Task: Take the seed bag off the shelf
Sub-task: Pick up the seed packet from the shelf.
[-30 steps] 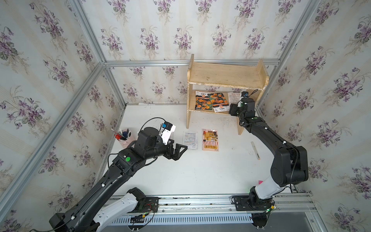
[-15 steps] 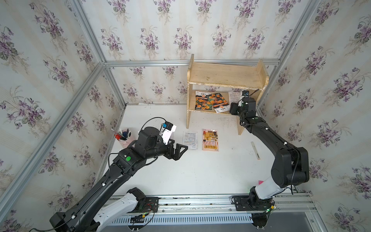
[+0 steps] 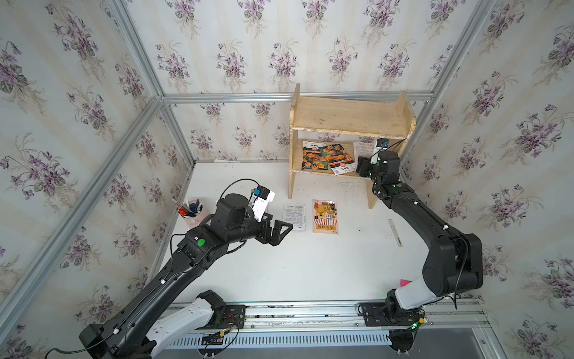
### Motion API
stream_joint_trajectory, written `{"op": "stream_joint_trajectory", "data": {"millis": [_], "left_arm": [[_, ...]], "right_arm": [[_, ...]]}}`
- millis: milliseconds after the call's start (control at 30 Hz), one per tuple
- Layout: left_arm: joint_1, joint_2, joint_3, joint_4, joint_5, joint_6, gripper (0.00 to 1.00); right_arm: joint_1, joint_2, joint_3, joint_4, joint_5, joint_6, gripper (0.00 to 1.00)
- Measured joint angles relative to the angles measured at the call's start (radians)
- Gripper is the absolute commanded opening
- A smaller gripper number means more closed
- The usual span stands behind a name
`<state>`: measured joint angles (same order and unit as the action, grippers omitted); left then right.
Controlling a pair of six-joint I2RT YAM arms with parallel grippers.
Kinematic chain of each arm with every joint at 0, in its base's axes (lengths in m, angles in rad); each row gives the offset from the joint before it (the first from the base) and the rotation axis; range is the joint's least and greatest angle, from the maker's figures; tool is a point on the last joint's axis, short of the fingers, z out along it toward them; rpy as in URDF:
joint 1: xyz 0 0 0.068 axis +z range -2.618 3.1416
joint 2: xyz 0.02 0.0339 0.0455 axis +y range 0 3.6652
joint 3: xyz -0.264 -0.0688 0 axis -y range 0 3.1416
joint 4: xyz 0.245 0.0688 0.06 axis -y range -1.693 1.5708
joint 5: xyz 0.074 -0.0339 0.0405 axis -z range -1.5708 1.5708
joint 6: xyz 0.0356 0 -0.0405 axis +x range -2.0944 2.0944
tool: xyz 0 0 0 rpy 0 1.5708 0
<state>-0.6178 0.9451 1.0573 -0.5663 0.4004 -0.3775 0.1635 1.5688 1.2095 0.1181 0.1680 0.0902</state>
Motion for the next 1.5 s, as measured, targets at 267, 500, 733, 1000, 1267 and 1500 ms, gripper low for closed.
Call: {"op": "stream_joint_trajectory", "data": {"millis": [267, 500, 733, 1000, 1267, 1500], "left_arm": [[0.000, 0.019, 0.003, 0.000, -0.003, 0.003, 1.00], [0.000, 0.047, 0.003, 0.000, -0.011, 0.007, 1.00], [0.000, 0.085, 0.013, 0.002, -0.012, 0.012, 1.00], [0.000, 0.093, 0.018, 0.003, -0.012, 0.019, 1.00], [0.000, 0.077, 0.012, 0.005, -0.009, 0.022, 1.00], [0.000, 0.061, 0.001, 0.006, -0.004, 0.022, 1.00]], "right_arm": [[-0.002, 0.073, 0.040, 0.045, 0.016, -0.020, 0.72], [-0.015, 0.137, 0.092, 0.080, 0.026, -0.038, 0.74], [-0.041, 0.224, 0.175, 0.077, 0.034, -0.043, 0.74], [-0.046, 0.264, 0.228, 0.019, 0.043, -0.045, 0.74], [-0.046, 0.212, 0.172, -0.045, 0.014, -0.040, 0.73], [-0.042, 0.120, 0.086, -0.077, -0.028, -0.027, 0.72]]}}
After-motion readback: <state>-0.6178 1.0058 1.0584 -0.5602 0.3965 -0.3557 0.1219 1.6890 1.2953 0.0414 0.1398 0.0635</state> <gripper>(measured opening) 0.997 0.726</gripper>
